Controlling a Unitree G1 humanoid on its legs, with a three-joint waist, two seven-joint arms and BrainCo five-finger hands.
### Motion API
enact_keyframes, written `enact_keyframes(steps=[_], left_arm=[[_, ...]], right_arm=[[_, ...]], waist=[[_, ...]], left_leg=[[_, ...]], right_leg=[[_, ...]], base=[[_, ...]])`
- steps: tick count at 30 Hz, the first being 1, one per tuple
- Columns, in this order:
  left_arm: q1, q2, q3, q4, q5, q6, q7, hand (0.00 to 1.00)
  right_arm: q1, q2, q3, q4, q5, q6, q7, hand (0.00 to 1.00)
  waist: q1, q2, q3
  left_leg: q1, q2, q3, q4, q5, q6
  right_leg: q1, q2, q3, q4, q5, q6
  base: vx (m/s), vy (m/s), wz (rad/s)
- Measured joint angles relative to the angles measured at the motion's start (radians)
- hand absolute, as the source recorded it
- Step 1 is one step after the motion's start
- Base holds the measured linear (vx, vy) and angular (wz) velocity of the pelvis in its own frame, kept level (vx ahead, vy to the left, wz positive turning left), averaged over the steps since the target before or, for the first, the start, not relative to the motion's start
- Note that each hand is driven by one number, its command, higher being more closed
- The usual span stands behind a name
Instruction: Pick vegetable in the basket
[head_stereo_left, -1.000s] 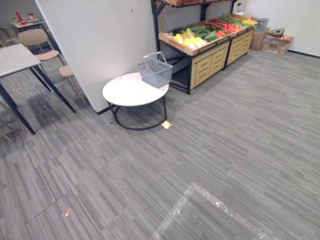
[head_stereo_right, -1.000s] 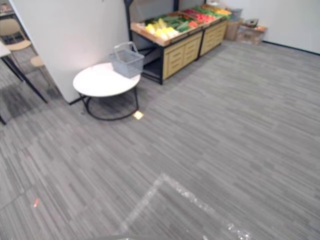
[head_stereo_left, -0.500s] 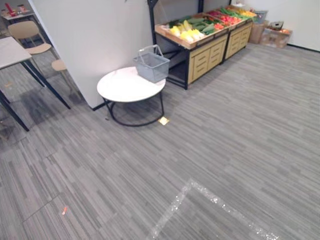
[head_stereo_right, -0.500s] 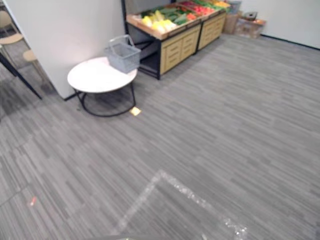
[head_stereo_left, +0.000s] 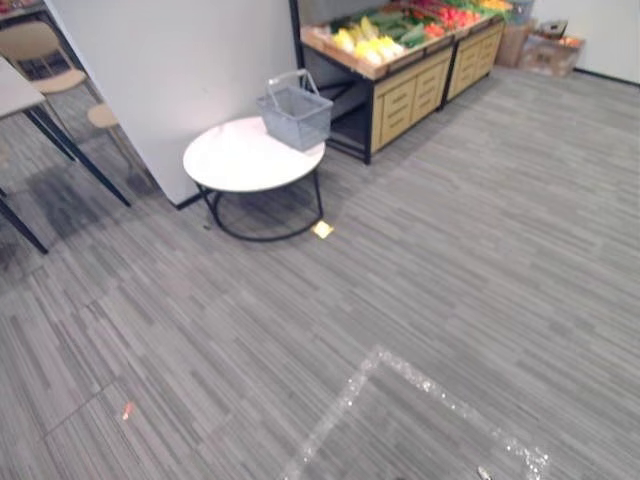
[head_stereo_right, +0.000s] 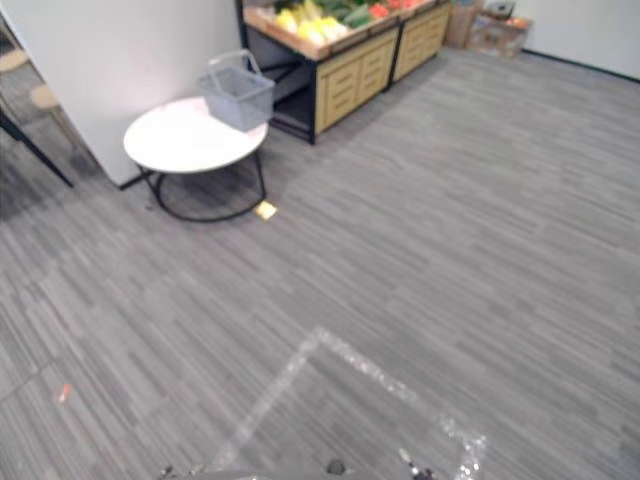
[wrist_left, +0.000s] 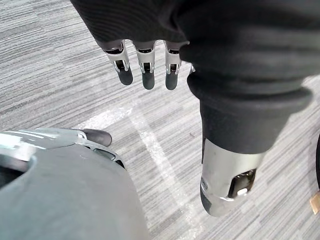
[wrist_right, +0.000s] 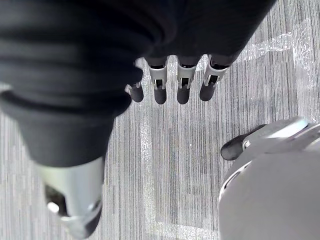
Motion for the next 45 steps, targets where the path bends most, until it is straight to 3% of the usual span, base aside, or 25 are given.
enact_keyframes(steps=[3,4,6,8,12,16,17,18,19,20,21,23,24,26,27,29,30,32,35,36,38,39,41,42,45], left_arm=[[0.008,-0.014,0.080,-0.031,-0.037,0.003,0.000,0.00],[0.012,-0.040,0.133,-0.052,-0.039,0.003,0.002,0.00],[0.020,-0.055,0.141,-0.057,-0.066,0.004,0.001,0.00],[0.025,-0.053,0.135,-0.071,-0.077,0.005,-0.002,0.00],[0.022,-0.062,0.124,-0.071,-0.082,0.004,-0.003,0.00],[0.030,-0.063,0.116,-0.072,-0.082,0.003,0.002,0.00],[0.032,-0.062,0.116,-0.073,-0.082,0.003,0.002,0.00],[0.043,-0.058,0.115,-0.071,-0.076,0.004,0.002,0.00],[0.044,-0.052,0.111,-0.067,-0.075,0.004,0.002,0.00],[0.042,-0.031,0.099,-0.066,-0.074,0.000,0.002,0.00],[0.041,-0.023,0.096,-0.063,-0.073,0.000,0.002,0.00],[0.026,0.007,0.085,-0.031,-0.072,0.005,0.003,0.00],[0.022,0.014,0.073,-0.023,-0.068,0.008,0.004,0.00],[0.026,0.026,0.026,-0.024,-0.063,0.011,0.005,0.00],[0.024,0.034,0.014,-0.025,-0.063,0.011,0.003,0.00],[0.024,0.056,-0.023,-0.023,-0.058,0.013,-0.002,0.00],[0.022,0.052,-0.041,-0.022,-0.056,0.013,-0.008,0.00],[0.017,0.040,-0.049,-0.023,-0.056,0.013,-0.015,0.00],[-0.006,0.018,-0.023,-0.029,-0.055,0.013,-0.015,0.00],[-0.023,0.005,-0.013,-0.028,-0.055,0.013,-0.015,0.00],[-0.056,-0.029,-0.012,-0.028,-0.053,0.013,-0.015,0.00],[-0.077,-0.048,-0.008,-0.028,-0.028,0.012,-0.017,0.00],[-0.097,-0.069,0.020,-0.028,-0.017,0.012,-0.016,0.00],[-0.102,-0.076,0.040,-0.026,-0.016,0.011,-0.016,0.00],[-0.117,-0.103,0.072,-0.028,-0.014,0.011,-0.017,0.00]], right_arm=[[0.009,0.009,0.013,-0.005,0.000,0.000,-0.001,0.00],[0.020,0.002,0.028,-0.029,0.000,0.000,-0.003,0.00],[0.033,0.000,0.056,-0.044,0.000,-0.001,-0.005,0.00],[0.029,-0.005,0.106,-0.072,0.000,0.000,-0.010,0.00],[-0.021,-0.008,0.125,-0.071,0.000,0.000,-0.011,0.00],[-0.057,-0.002,0.209,-0.078,0.000,-0.012,-0.013,0.00],[-0.057,-0.001,0.212,-0.078,0.000,-0.016,-0.013,0.00],[-0.043,0.001,0.215,-0.075,0.000,-0.021,-0.012,0.00],[-0.043,0.002,0.209,-0.070,0.000,-0.021,-0.010,0.00],[-0.041,0.028,0.192,-0.066,-0.001,-0.020,-0.003,0.00],[-0.042,0.037,0.186,-0.061,-0.002,-0.020,0.001,0.00],[-0.043,0.048,0.101,-0.025,-0.002,-0.020,0.008,0.00],[-0.043,0.047,0.074,-0.021,-0.002,-0.020,0.010,0.00],[-0.027,0.039,0.016,-0.022,-0.002,-0.021,0.012,0.00],[-0.023,0.042,0.012,-0.021,-0.002,-0.021,0.015,0.00],[0.000,0.041,0.008,-0.021,-0.002,-0.020,0.020,0.00],[0.023,0.034,0.008,-0.022,-0.003,-0.020,0.020,0.00],[0.041,0.032,0.011,-0.032,-0.001,-0.019,0.020,0.00],[0.064,0.032,0.042,-0.052,0.000,-0.019,0.020,0.00],[0.072,0.035,0.046,-0.055,0.001,-0.019,0.019,0.00],[0.076,0.029,0.060,-0.064,0.002,-0.019,0.020,0.00],[0.076,0.016,0.099,-0.071,0.003,-0.020,0.020,0.00],[0.077,0.004,0.149,-0.071,0.004,-0.021,0.019,0.00],[0.076,-0.002,0.172,-0.068,0.002,-0.020,0.019,0.00],[0.063,-0.024,0.206,-0.068,-0.001,-0.021,0.020,0.00]], waist=[[0.007,-0.016,0.017],[0.009,0.003,0.032],[0.011,-0.001,0.038],[0.016,0.001,0.035],[0.038,0.000,0.036],[0.043,0.000,0.034],[0.048,-0.002,0.033],[0.060,-0.010,0.017],[0.063,-0.011,0.004],[0.058,-0.045,-0.024],[0.058,-0.058,-0.037],[0.046,-0.095,-0.067],[0.042,-0.097,-0.068],[0.036,-0.086,-0.065],[0.033,-0.088,-0.063],[0.006,-0.103,-0.054],[-0.007,-0.086,-0.048],[-0.018,-0.063,-0.048],[-0.018,-0.048,-0.039],[-0.021,-0.043,-0.034],[-0.021,-0.031,-0.027],[-0.023,-0.018,-0.020],[-0.025,-0.012,-0.018],[-0.022,-0.017,-0.017],[-0.024,-0.007,-0.016]], left_leg=[[-0.146,0.049,-0.010,0.378,-0.018,0.003],[-0.222,0.093,-0.032,0.596,0.022,0.051],[-0.279,0.120,-0.049,0.756,0.116,0.058],[-0.365,0.115,-0.067,0.836,0.077,0.041],[-0.443,0.085,-0.056,0.579,0.036,0.035],[-0.438,0.080,-0.035,0.107,0.139,0.011],[-0.438,0.082,-0.032,0.081,0.147,0.009],[-0.437,0.077,-0.002,0.109,0.242,0.010],[-0.443,0.066,0.007,0.130,0.261,0.027],[-0.459,0.033,0.024,0.156,0.212,0.053],[-0.465,0.019,0.027,0.172,0.199,0.063],[-0.443,-0.030,0.045,0.205,0.143,0.122],[-0.423,-0.044,0.043,0.204,0.131,0.128],[-0.278,-0.079,0.041,0.143,0.053,0.136],[-0.245,-0.095,0.038,0.127,0.041,0.137],[-0.115,-0.143,0.016,0.076,0.005,0.150],[-0.019,-0.156,-0.001,0.029,-0.011,0.153],[0.056,-0.157,-0.008,-0.015,-0.022,0.148],[0.155,-0.152,-0.013,-0.062,-0.052,0.133],[0.187,-0.141,-0.026,-0.068,-0.067,0.125],[0.225,-0.110,-0.045,-0.083,-0.095,0.102],[0.257,-0.070,-0.063,-0.091,-0.126,0.069],[0.288,-0.019,-0.072,-0.095,-0.157,0.047],[0.316,-0.001,-0.080,-0.092,-0.161,0.048],[0.315,0.044,-0.095,0.001,-0.081,0.036]], right_leg=[[0.015,-0.011,-0.003,0.051,-0.053,-0.022],[0.046,0.001,-0.008,0.077,-0.081,-0.030],[0.084,0.000,-0.010,0.094,-0.102,-0.031],[0.120,-0.018,0.001,0.087,-0.138,-0.036],[0.162,-0.059,0.020,0.052,-0.143,-0.006],[0.264,-0.114,0.044,-0.009,-0.195,0.078],[0.278,-0.126,0.052,-0.019,-0.203,0.089],[0.309,-0.163,0.077,-0.035,-0.211,0.105],[0.304,-0.183,0.083,-0.022,-0.200,0.107],[0.269,-0.220,0.098,0.016,-0.158,0.088],[0.248,-0.234,0.118,0.039,-0.130,0.078],[0.205,-0.274,0.176,0.159,-0.002,0.083],[0.192,-0.278,0.178,0.212,0.044,0.088],[0.091,-0.287,0.186,0.509,0.306,0.107],[0.053,-0.295,0.185,0.615,0.332,0.118],[-0.089,-0.311,0.152,0.971,0.268,0.073],[-0.169,-0.308,0.102,1.089,0.172,0.053],[-0.251,-0.298,0.055,1.100,0.113,0.049],[-0.377,-0.296,-0.037,0.993,0.032,0.046],[-0.389,-0.295,-0.097,0.872,0.011,0.034],[-0.395,-0.275,-0.152,0.665,0.009,0.029],[-0.395,-0.242,-0.158,0.498,0.018,0.033],[-0.392,-0.206,-0.127,0.327,0.040,0.064],[-0.386,-0.192,-0.108,0.311,0.120,0.060],[-0.384,-0.187,-0.142,0.461,-0.014,-0.001]], base=[[0.07,-0.123,0.05],[0.15,-0.063,0.04],[0.15,-0.010,0.04],[0.21,0.030,-0.02],[0.31,0.076,-0.11],[0.46,0.235,-0.24],[0.52,0.413,-0.52],[0.43,0.333,-0.44],[0.66,0.489,-0.28],[0.46,0.291,-0.03],[0.71,0.461,0.08],[0.66,0.394,0.15],[0.57,0.313,0.18],[0.58,0.322,0.06],[0.38,0.198,0.06],[0.46,0.163,0.31],[0.54,0.161,0.35],[0.37,0.087,0.13],[0.33,-0.008,0.05],[0.40,-0.097,0.28],[0.51,-0.185,0.34],[0.50,-0.220,0.29],[0.66,-0.336,0.34],[0.57,-0.296,0.25],[0.58,-0.350,0.17]])
